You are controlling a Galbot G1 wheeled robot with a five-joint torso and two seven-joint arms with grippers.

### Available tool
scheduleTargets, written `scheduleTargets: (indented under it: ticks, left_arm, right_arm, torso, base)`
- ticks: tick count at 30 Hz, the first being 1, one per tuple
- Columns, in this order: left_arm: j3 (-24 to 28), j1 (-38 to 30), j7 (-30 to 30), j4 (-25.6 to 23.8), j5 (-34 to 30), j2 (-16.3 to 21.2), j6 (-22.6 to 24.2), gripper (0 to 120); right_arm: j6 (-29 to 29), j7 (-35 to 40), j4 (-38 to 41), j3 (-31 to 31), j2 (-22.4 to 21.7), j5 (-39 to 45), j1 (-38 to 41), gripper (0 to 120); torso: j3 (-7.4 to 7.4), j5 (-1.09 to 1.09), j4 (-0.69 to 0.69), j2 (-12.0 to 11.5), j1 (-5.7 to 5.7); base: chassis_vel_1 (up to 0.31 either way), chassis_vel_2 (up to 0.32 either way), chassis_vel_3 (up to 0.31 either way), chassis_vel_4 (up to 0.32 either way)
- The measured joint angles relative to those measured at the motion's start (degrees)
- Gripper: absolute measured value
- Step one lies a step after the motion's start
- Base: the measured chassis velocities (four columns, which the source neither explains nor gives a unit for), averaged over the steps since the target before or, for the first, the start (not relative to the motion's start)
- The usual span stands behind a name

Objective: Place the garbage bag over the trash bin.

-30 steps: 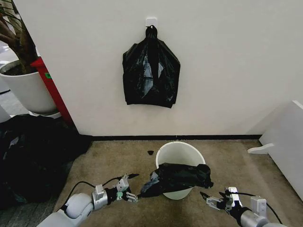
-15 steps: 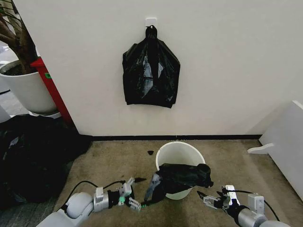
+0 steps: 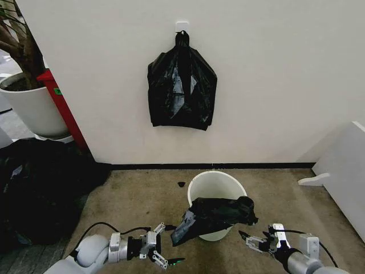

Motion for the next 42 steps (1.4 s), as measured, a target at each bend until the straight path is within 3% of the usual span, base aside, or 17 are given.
scheduleTargets:
  ticks: [7,11,13,16,18,23,24,25,26,28,30,32,34,36,39,40,42]
  left_arm:
    - [-2.03,1.40,-8.81,1.80,-2.50,-1.03,-0.01,100]
    - [-4.54,1.50,-12.84,2.66,-2.65,-1.66,-0.16,100]
    - [-7.49,2.66,-14.33,0.75,-3.39,-1.83,0.49,100]
    - [-11.12,5.30,-17.07,-4.89,-6.64,-1.99,1.89,100]
    - [-11.69,5.67,-17.76,-5.85,-7.05,-2.09,2.11,100]
    - [-14.29,6.80,-30.32,-13.40,-8.70,-3.67,4.86,100]
    - [-13.90,6.48,-35.69,-15.42,-8.77,-3.75,6.84,100]
    - [-13.90,6.48,-35.69,-15.42,-8.77,-3.75,6.84,100]
    - [-13.24,6.11,-40.18,-17.37,-9.38,-3.56,9.09,100]
    - [-11.71,5.64,-49.02,-21.60,-11.30,-2.51,14.42,100]
    - [-11.27,5.28,-53.66,-23.27,-12.75,-1.77,17.66,100]
    - [-11.23,5.13,-59.87,-26.44,-15.32,-0.94,22.75,100]
    - [-11.33,5.18,-61.95,-27.70,-16.03,-0.76,24.37,100]
    - [-11.67,5.07,-71.38,-33.10,-20.52,-0.09,31.72,100]
    - [-11.79,5.24,-73.06,-35.16,-20.81,0.03,34.20,100]
    - [-11.79,5.24,-73.06,-35.16,-20.81,0.03,34.20,100]
    - [-11.97,5.44,-73.53,-36.06,-20.05,0.13,35.64,100]
  right_arm:
    - [2.64,-1.98,3.32,1.06,0.72,-2.51,-2.53,100]
    - [7.76,-4.03,5.14,1.68,1.88,-6.49,-5.50,100]
    - [11.20,-4.64,7.42,2.69,2.88,-7.71,-8.23,100]
    - [11.60,-5.29,11.10,6.40,3.05,-6.01,-10.50,100]
    - [11.54,-5.36,11.66,7.15,2.87,-5.43,-10.42,100]
    - [2.40,-0.13,12.10,12.01,-2.94,3.79,0.20,100]
    - [-0.69,3.18,11.07,12.46,-4.69,6.45,4.76,100]
    - [-0.69,3.18,11.07,12.46,-4.69,6.45,4.76,100]
    - [-2.86,5.35,10.48,13.02,-5.57,8.05,7.74,100]
    - [-6.78,8.00,8.40,13.65,-6.90,10.90,12.86,100]
    - [-7.71,8.55,5.27,12.02,-8.40,11.31,16.39,100]
    - [-8.18,6.31,-0.30,8.95,-11.76,11.01,22.65,100]
    - [-8.24,4.98,-1.86,7.72,-13.14,10.67,24.45,100]
    - [-8.28,-4.04,-9.80,-1.20,-21.05,7.83,35.12,100]
    - [-8.25,-8.17,-14.68,-9.84,-25.44,8.41,43.89,100]
    - [-8.25,-8.17,-14.68,-9.84,-25.44,8.41,43.89,100]
    - [-8.23,-9.68,-19.90,-23.10,-29.13,12.60,55.57,100]
  torso:
    - [0.00,-0.02,0.00,0.00,0.00]
    - [0.00,-0.01,0.00,0.00,0.00]
    - [0.00,0.00,-0.01,0.00,0.00]
    - [0.00,-0.01,-0.02,0.00,0.00]
    - [-0.01,-0.01,-0.03,0.00,0.00]
    - [0.00,0.00,-0.01,0.00,0.00]
    - [0.00,0.03,0.03,0.00,0.00]
    - [0.00,0.03,0.03,0.00,0.00]
    - [0.01,0.03,0.06,0.00,0.00]
    - [0.00,-0.03,-0.03,0.00,0.00]
    - [0.00,-0.02,-0.07,0.00,0.00]
    - [0.01,0.07,-0.02,-0.01,0.00]
    - [0.01,0.06,-0.02,0.00,0.00]
    - [0.02,0.05,0.02,-0.01,0.00]
    - [0.01,-0.04,0.00,-0.01,0.00]
    - [0.01,-0.04,0.00,-0.01,0.00]
    - [0.01,0.04,-0.01,-0.01,0.00]
  base:
    - [0.000,0.000,0.000,0.000]
    - [0.000,0.000,0.000,0.000]
    - [0.000,0.000,0.000,0.000]
    - [0.000,0.000,0.000,0.000]
    - [0.000,0.000,0.000,0.000]
    - [0.000,0.000,0.000,0.000]
    - [0.000,0.000,0.000,0.000]
    - [0.000,0.000,0.000,0.000]
    - [0.000,0.000,0.000,0.000]
    - [0.000,0.000,0.000,0.000]
    - [0.000,0.000,0.000,0.000]
    - [0.000,0.000,0.000,0.000]
    - [0.000,0.000,0.000,0.000]
    - [0.000,0.000,0.000,0.000]
    - [0.000,0.000,0.000,0.000]
    - [0.000,0.000,0.000,0.000]
    - [0.000,0.000,0.000,0.000]
